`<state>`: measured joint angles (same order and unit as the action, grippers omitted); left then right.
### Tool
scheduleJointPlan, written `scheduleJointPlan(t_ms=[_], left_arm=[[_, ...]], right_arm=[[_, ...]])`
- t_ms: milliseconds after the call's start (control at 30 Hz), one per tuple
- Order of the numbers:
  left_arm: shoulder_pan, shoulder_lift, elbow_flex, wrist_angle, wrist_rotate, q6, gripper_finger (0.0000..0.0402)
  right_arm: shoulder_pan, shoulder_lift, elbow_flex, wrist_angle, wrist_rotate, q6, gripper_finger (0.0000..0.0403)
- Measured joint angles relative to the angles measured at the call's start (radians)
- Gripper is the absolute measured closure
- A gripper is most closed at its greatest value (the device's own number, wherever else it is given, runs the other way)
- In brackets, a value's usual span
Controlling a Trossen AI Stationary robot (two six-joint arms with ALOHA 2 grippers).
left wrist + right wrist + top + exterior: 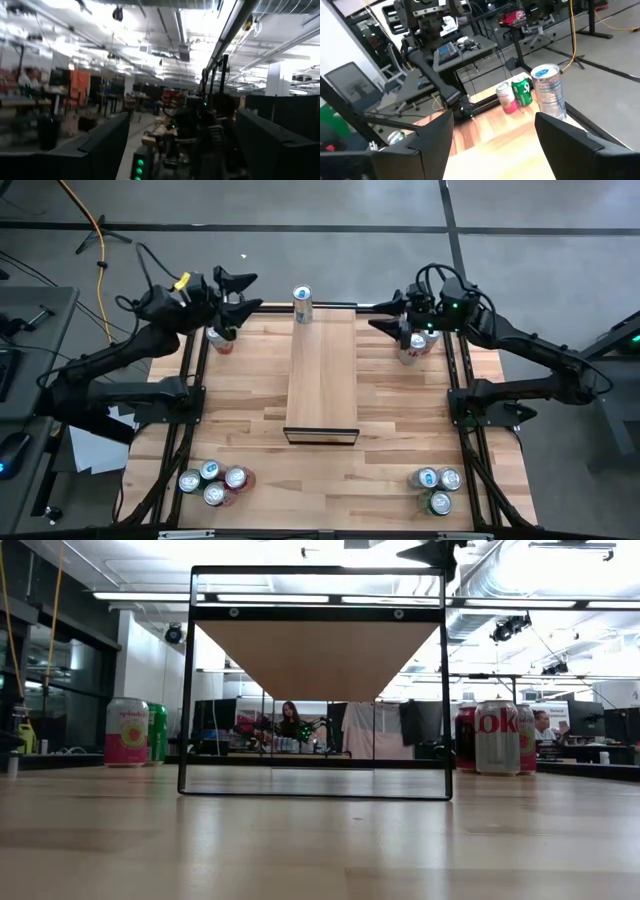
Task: Place canned beverage on shelf
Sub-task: Put the bottom right blue soda can on the shelf
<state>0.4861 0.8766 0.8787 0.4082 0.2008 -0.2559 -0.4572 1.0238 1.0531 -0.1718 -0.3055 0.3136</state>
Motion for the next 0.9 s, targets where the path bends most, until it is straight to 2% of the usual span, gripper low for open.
scheduleJointPlan(t_ms=[200,300,400,500,633,767,900], left_arm=[[-0.038,0.027,0.0,0.002,0.018,-0.142,0.0101],[-0.085,0.031,0.0,-0.02,0.057,-0.146,0.0103],[-0.162,0.025,0.003,-0.176,0.039,-0.014,0.0111],[-0.237,0.026,0.053,-0.455,-0.05,0.105,0.0121],[-0.281,0.025,0.113,-0.696,-0.092,0.156,0.0127],[-0.294,0.002,0.134,-0.771,-0.092,0.109,0.0128],[-0.293,-0.015,0.134,-0.83,-0.092,0.148,0.0128]], right_arm=[[0.0,0.004,0.0,-0.042,-0.081,-0.02,0.0137],[0.0,0.004,0.0,-0.054,-0.148,-0.024,0.0137],[0.006,0.004,0.0,-0.052,-0.211,0.012,0.0137],[0.044,0.004,0.0,-0.058,-0.224,0.101,0.0137],[0.175,0.003,0.0,-0.156,-0.205,0.223,0.0137],[0.359,0.006,0.0,-0.352,-0.07,0.401,0.0137],[0.543,0.03,0.0,-0.51,-0.034,0.698,0.0137]])
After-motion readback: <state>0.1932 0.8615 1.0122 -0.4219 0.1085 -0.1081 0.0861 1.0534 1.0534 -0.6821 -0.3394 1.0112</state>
